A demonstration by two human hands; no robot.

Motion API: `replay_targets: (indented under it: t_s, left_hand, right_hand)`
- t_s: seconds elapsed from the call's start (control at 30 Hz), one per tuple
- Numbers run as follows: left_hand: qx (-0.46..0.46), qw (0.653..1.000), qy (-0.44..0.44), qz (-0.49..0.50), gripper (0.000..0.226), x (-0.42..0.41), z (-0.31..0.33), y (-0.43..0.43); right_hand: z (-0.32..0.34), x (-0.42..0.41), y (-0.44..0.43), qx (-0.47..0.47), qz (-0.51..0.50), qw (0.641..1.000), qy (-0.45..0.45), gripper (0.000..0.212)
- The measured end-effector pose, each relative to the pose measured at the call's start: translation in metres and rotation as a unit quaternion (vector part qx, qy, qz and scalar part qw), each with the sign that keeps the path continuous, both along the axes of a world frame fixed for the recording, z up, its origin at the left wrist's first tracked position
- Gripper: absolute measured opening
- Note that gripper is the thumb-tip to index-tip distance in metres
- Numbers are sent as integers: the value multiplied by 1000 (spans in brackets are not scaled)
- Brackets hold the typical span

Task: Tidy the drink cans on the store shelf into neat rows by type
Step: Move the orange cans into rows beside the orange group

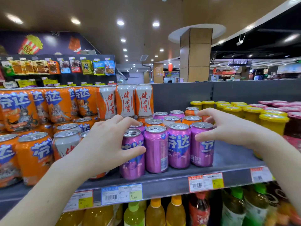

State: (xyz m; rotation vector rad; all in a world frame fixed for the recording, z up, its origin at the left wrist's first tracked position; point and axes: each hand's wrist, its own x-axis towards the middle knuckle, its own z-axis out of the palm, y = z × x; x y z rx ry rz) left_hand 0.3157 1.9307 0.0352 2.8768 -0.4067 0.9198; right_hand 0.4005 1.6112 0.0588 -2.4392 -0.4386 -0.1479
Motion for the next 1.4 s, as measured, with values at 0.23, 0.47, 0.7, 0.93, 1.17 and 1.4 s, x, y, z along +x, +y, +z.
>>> replay_targets:
  t_s: [0.23, 0.47, 0.7, 0.93, 1.17, 1.4]
  left_hand:
    - [30, 999, 5, 41, 82, -2, -7, 1]
    - [-10, 999, 7, 33, 80, -4, -8, -2]
    - [-31, 998, -18, 46, 79, -5, -15, -7]
    - [-45, 997, -35, 50, 80, -4, -19, -12]
    - [-11, 996, -47, 74, 73, -7, -20, -10]
    - [-23, 999, -26, 40, 78, -14, -15, 5]
  right_hand:
    - [-37, 0, -4, 126, 6, 992, 4, 60]
    - [-51, 13, -7, 138, -29, 988, -58, 66]
    - [-50, 17, -14, 107, -50, 990, -83, 71]
    - [-51, 16, -21, 124, -69, 986, -85, 75]
    - [-49, 13, -26, 111, -83, 987, -84, 74]
    - [-57, -9, -13, 105, -159, 963, -193, 94]
